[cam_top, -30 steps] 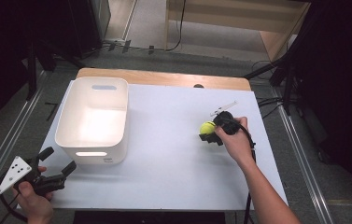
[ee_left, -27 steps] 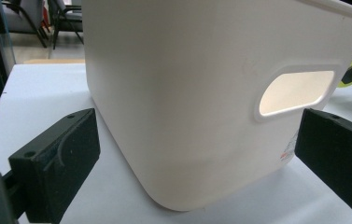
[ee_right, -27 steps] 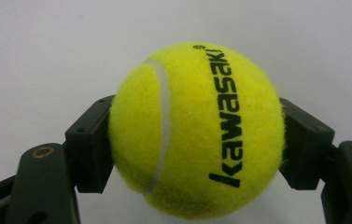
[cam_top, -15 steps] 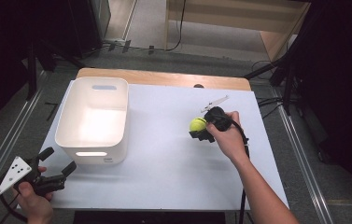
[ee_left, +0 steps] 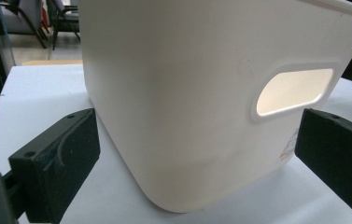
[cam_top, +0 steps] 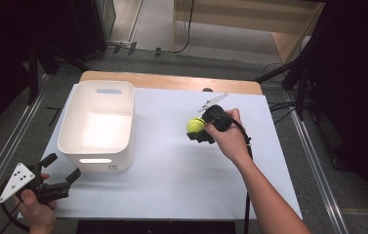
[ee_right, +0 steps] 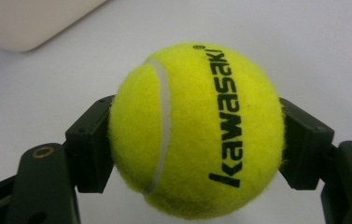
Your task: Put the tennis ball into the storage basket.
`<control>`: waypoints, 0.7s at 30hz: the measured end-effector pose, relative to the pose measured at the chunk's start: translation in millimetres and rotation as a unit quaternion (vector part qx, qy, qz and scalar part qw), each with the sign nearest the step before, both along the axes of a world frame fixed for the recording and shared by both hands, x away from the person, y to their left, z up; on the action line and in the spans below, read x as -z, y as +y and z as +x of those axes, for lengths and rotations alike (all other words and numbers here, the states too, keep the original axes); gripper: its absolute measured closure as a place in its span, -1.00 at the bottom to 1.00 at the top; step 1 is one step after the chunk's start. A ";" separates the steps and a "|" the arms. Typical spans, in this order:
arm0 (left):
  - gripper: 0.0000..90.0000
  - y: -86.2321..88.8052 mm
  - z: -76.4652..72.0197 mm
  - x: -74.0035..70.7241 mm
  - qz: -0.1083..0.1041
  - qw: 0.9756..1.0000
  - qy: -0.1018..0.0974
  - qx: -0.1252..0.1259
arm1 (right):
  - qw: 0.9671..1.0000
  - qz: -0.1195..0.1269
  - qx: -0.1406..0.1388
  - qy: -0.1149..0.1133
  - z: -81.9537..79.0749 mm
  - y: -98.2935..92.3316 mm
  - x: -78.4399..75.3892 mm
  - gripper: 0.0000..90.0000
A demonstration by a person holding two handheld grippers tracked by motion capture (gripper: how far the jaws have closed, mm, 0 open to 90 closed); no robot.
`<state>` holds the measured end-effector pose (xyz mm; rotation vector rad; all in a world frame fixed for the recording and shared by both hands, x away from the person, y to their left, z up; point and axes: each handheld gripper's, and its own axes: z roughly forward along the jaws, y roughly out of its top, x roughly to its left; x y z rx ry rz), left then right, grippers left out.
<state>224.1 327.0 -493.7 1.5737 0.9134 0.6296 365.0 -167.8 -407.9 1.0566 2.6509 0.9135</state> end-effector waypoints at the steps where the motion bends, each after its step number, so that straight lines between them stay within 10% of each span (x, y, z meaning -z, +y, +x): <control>1: -1.00 -1.3 0.0 -0.3 0.004 1.000 0.000 0.000 | 1.000 0.002 -0.004 0.000 0.4 2.0 -1.4 -0.48; 21: -1.00 -5.9 10.8 -5.0 0.019 1.000 -0.004 0.011 | 0.998 0.010 -0.054 -0.019 6.2 44.7 -26.3 -0.47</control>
